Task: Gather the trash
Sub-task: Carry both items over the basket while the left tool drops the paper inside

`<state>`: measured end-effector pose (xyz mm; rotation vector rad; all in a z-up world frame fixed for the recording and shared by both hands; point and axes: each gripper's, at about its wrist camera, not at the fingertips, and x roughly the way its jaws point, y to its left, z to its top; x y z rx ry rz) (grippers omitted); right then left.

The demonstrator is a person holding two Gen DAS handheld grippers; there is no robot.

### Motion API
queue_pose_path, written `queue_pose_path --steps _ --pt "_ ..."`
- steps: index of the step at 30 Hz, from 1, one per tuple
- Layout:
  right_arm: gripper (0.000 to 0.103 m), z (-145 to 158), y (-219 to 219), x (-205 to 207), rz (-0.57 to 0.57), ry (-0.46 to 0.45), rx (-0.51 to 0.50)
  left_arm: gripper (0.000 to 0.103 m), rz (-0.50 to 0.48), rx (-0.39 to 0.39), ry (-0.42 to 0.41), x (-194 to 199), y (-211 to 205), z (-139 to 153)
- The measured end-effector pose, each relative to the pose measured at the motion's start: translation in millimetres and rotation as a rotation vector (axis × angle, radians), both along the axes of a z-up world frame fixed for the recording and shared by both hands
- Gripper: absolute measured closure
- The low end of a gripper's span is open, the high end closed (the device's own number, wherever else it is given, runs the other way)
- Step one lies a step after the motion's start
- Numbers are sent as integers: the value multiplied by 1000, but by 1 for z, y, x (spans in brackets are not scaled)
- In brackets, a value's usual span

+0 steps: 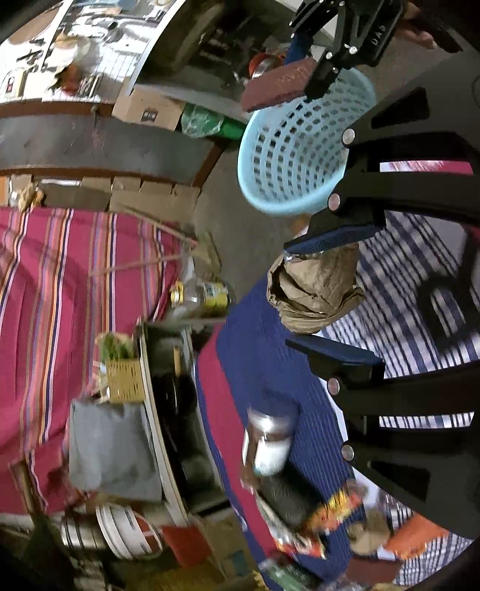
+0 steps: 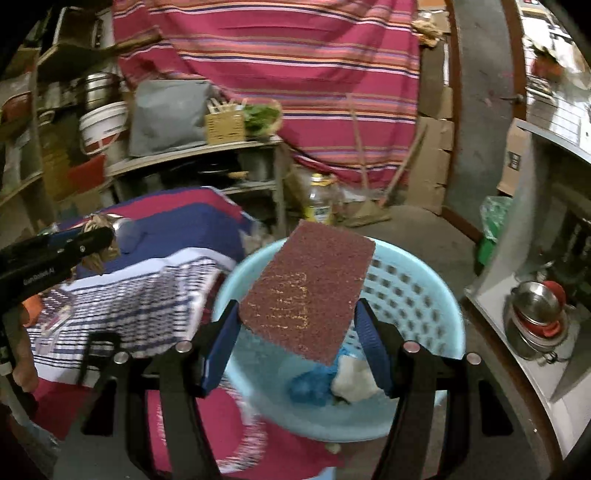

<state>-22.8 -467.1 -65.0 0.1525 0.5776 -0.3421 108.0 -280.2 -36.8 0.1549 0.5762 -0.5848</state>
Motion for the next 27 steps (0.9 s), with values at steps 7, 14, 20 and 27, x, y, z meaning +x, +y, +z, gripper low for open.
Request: queue_pose_path --steps 7,14,20,27 --pt "40 -9 -34 -10 -59 -4 24 59 -88 1 26 -5 -62 -13" --pt "40 -16 -54 -14 -95 -4 44 59 -143 12 57 -3 -101 -25" --pt "40 -22 -60 -16 -110 4 57 53 -162 7 81 3 -117 -26" --pt "40 -26 -59 -12 -106 12 72 32 -116 -7 83 12 -103 -22"
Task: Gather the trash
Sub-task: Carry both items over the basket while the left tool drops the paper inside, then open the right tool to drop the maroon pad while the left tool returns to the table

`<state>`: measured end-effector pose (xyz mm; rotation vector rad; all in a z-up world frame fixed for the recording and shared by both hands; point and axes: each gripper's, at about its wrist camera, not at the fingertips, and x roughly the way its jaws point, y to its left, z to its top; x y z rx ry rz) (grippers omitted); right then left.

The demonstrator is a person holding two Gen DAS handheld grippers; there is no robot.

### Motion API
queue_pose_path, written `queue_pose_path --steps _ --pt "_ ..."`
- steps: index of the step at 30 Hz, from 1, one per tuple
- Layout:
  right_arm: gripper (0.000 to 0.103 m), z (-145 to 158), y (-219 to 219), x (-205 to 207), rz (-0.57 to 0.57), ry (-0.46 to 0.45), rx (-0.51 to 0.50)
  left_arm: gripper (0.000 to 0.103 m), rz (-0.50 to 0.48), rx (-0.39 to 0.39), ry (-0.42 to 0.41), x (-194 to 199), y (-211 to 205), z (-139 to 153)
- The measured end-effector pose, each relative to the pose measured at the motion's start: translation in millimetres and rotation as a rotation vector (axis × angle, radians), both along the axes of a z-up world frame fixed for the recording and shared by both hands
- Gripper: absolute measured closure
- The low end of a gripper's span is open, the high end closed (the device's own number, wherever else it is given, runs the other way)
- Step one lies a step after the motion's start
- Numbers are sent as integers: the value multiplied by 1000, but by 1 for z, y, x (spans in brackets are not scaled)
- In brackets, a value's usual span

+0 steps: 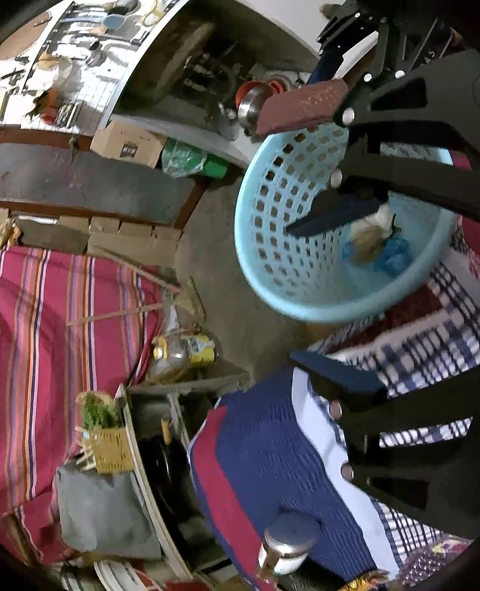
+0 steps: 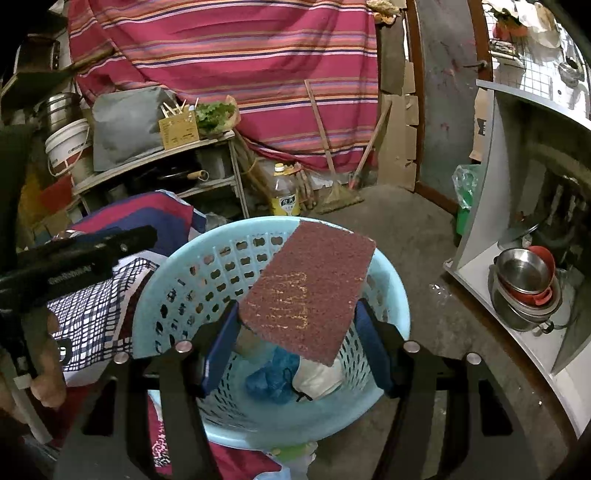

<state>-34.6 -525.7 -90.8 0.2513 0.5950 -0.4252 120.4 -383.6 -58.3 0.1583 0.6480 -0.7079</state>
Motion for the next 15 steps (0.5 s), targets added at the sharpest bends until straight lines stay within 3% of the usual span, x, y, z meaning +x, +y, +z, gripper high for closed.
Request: queue_pose_path --steps 1,3,12,15 --pt "40 -1 1 1 4 2 -2 25 12 -2 -4 1 5 2" --pt "40 -2 4 5 12 9 -8 21 47 -7 -16 3 18 5" --pt "40 -5 19 28 34 26 -23 13 171 27 -71 13 75 16" --pt "34 -2 21 34 16 29 -43 13 225 51 -118 12 99 22"
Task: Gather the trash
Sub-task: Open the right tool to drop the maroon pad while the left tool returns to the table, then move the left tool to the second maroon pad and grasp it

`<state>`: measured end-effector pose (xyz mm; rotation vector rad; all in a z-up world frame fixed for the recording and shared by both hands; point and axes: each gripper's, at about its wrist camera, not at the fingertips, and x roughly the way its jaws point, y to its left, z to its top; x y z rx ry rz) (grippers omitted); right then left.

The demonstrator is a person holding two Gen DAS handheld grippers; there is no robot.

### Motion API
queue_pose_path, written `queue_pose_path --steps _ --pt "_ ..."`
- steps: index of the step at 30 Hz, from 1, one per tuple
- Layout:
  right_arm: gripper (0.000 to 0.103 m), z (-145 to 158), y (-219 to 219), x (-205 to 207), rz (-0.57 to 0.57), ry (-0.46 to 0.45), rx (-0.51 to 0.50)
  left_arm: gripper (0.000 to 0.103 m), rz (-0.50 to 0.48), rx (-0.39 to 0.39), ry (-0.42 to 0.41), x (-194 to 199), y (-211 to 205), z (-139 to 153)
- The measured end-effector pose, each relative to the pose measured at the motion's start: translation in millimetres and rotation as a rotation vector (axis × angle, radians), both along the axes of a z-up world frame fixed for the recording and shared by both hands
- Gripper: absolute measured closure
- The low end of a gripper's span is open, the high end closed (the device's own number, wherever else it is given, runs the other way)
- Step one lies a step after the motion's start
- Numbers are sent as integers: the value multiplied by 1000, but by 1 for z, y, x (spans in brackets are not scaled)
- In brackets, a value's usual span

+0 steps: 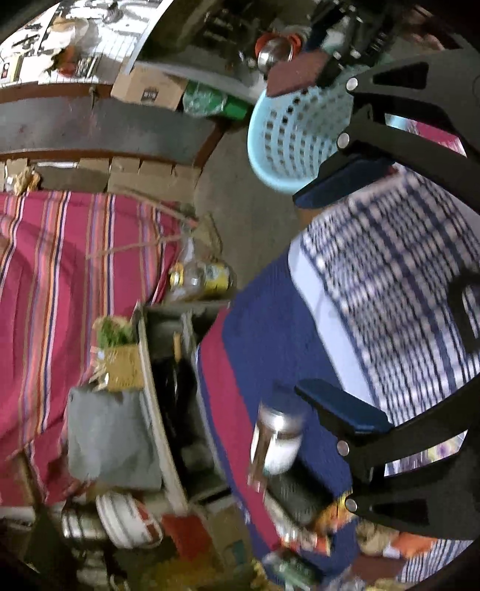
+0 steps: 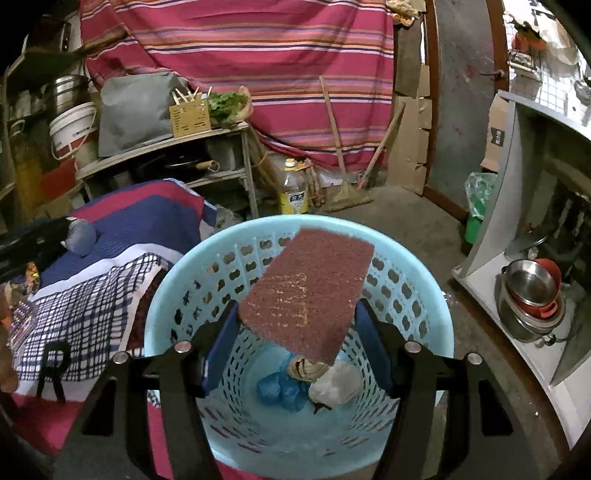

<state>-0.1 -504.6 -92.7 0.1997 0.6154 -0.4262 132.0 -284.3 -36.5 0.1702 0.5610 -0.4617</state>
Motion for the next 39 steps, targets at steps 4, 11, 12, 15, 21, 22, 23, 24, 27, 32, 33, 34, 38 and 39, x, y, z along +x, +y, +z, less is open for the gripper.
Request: queue_pose_path --steps 4,11,12,15,21,22,23,24,27,32,33,34,38,39 --pt "19 5 6 2 -22 1 -29 13 60 21 -47 -3 40 8" --pt "18 17 37 6 16 -17 -42 9 191 47 -94 -7 126 18" --pt "18 20 44 8 31 -21 -45 8 209 46 -90 -5 142 19" --pt "17 29 71 16 84 -33 -55 6 253 62 -81 1 177 20" --pt "16 42 130 43 205 -39 -29 6 359 43 -37 22 246 18" --pt "16 42 137 46 220 -36 -27 6 367 42 -35 24 252 18" --pt "16 43 146 49 241 -31 -28 6 389 44 -36 28 263 17" --pt "16 43 154 52 262 -28 -34 6 401 46 -36 30 269 16" --pt "15 47 181 63 319 -14 -57 6 438 43 -11 40 290 8" --pt "15 51 212 82 365 -6 -34 6 470 41 83 58 317 -18" --pt "15 50 220 88 372 -3 -32 6 474 47 95 61 319 -22" --pt "15 49 225 92 376 1 -30 6 476 48 108 63 322 -26" --pt "15 41 242 109 383 29 -6 6 472 17 173 71 337 -41" --pt "15 39 245 113 381 36 -6 6 465 19 185 72 338 -43"
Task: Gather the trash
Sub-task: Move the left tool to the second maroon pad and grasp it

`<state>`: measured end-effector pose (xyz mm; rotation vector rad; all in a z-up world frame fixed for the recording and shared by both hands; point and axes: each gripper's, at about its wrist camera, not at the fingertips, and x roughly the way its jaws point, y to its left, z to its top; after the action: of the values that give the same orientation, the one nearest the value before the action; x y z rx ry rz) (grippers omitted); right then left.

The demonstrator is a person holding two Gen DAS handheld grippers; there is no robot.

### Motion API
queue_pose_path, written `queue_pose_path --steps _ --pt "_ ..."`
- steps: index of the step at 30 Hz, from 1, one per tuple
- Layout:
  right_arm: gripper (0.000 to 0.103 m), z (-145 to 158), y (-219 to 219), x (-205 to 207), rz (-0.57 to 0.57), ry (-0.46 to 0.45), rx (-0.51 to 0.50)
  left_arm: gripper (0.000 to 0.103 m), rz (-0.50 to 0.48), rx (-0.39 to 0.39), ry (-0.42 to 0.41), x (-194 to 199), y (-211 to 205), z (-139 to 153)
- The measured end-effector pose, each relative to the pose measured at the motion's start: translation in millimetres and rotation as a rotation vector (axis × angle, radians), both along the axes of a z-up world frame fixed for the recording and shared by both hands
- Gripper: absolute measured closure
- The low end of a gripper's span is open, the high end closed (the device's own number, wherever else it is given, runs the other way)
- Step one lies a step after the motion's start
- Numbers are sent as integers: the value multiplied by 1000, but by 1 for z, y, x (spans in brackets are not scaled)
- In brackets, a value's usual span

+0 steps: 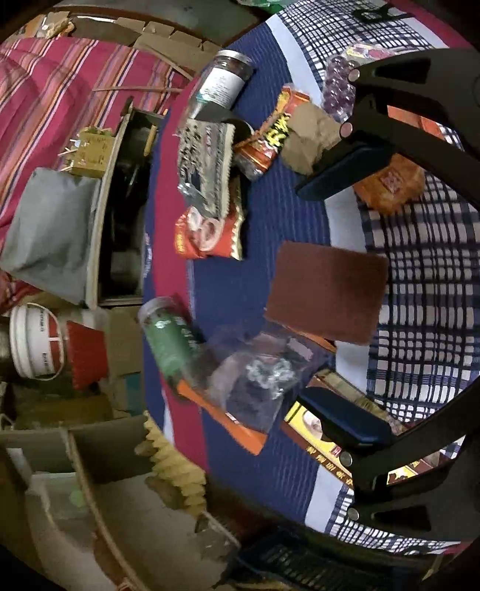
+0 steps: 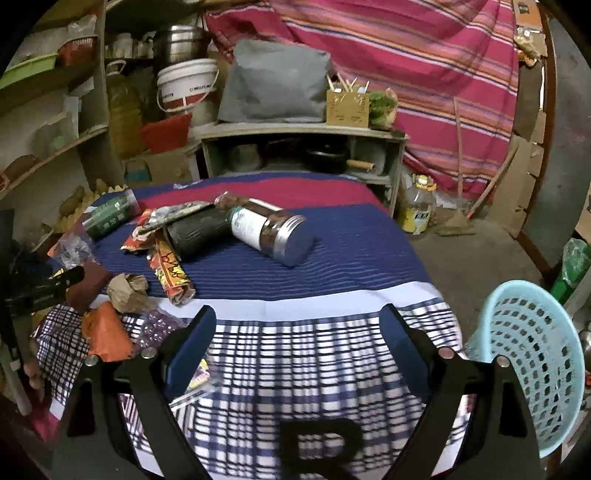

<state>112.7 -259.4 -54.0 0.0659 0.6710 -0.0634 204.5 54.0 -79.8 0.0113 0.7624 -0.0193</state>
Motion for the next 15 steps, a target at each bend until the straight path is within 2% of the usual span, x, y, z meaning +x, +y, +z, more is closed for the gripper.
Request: queue_pose_path --steps 3,8,13,15 --pt "15 -4 11 8 -2 7 -17 6 -30 -20 33 5 0 -6" --pt "15 -5 29 26 0 9 -19 6 -31 11 82 15 -4 -21" --pt "15 -6 47 43 12 1 -6 6 -19 -24 136 25 4 -31" --pt "15 -9 53 46 24 -5 -11 6 -19 -1 139 25 2 -32"
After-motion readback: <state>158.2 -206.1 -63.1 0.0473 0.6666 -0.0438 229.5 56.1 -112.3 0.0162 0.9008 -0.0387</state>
